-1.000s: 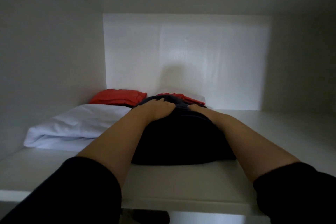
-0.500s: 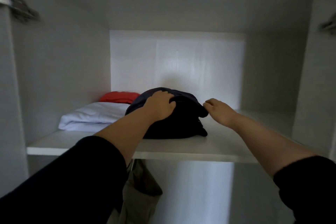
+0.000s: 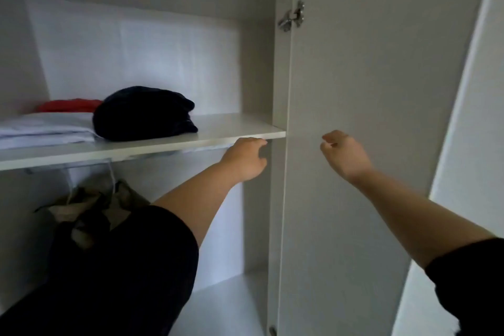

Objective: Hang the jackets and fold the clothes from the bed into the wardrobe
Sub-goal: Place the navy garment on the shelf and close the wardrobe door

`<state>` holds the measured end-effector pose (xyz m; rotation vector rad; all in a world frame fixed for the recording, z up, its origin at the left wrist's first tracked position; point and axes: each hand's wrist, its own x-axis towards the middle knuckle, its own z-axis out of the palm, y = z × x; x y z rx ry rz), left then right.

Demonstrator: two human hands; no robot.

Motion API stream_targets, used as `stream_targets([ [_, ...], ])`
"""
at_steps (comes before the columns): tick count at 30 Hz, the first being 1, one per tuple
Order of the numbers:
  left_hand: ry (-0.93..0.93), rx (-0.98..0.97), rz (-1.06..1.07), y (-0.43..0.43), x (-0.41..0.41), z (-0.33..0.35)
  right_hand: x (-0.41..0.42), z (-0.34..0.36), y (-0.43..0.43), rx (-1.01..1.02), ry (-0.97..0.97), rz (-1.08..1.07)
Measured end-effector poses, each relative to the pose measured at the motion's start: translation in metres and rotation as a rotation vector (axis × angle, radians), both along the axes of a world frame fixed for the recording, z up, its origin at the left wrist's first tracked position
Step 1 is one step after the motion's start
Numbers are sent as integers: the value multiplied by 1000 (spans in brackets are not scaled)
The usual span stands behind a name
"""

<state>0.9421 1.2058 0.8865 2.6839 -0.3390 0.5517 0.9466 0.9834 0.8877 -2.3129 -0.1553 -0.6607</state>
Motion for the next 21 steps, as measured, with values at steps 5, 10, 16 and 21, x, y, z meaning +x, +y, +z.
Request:
stream_targets([
  [5, 82, -47, -185, -112, -40, -21, -90, -25, -111, 129, 42, -80],
  [10, 227, -51, -329, -189, -71, -45, -132, -34, -180, 394, 65, -142],
  [16, 385, -84, -337, -225, -87, -79, -118, -34, -186, 799, 370, 266],
  [21, 475, -244, -231, -236, -92, -108, -107, -39, -181, 873, 322, 317],
])
